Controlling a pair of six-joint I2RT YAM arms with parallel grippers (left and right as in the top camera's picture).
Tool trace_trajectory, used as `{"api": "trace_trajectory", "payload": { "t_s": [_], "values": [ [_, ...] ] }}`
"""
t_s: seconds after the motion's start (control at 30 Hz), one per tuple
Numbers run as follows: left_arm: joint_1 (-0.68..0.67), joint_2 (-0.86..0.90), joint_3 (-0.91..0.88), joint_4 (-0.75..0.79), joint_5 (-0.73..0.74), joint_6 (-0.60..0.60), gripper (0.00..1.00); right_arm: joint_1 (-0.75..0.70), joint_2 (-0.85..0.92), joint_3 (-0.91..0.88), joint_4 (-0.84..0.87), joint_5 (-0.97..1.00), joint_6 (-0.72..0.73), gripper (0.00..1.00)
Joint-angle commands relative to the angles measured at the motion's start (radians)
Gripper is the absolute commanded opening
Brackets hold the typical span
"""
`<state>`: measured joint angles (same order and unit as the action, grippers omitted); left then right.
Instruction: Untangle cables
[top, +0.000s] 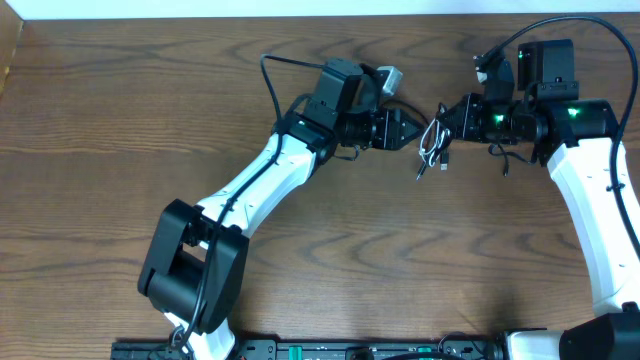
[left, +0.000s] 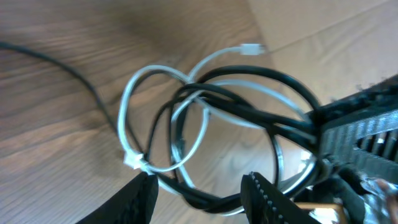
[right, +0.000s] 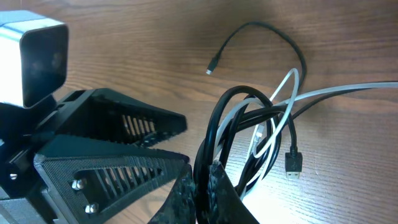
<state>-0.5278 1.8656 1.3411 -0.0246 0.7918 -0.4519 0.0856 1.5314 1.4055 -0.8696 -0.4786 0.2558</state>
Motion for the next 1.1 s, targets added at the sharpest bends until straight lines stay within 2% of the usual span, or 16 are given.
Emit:
{"api": "trace_trajectory", "payload": {
  "t_s": [0.0,0.2,0.47,0.73,0.87,1.07],
  "values": [
    [0.005,0.021,0.003,0.032,0.105,-0.044,0.47,0.005,-0.001,0.005,0.006,-0.026,-0.003,0.01],
    [0.004,0.045,0.003,0.143,0.182,-0.087,0.46,0.005,-0.001,0.005,0.006,-0.026,-0.003,0.01],
    [-0.027,0.09,-0.005,0.14,0.16,-0.109,0.43,0.005,-0.001,0.005,0.013,-0.026,-0.003,0.01],
    [-0.035,0.114,-0.005,0.27,0.174,-0.207,0.43,0.005,-0.001,0.005,0.009,-0.026,-0.01,0.01],
    [-0.039,0.115,-0.005,0.28,0.184,-0.227,0.43,0.005,-0.001,0.005,0.01,-0.03,-0.01,0.01],
    [-0.082,0.116,-0.009,0.241,0.03,-0.277,0.41,0.005,-0.001,0.005,0.013,-0.052,-0.009,0.01]
  ]
}}
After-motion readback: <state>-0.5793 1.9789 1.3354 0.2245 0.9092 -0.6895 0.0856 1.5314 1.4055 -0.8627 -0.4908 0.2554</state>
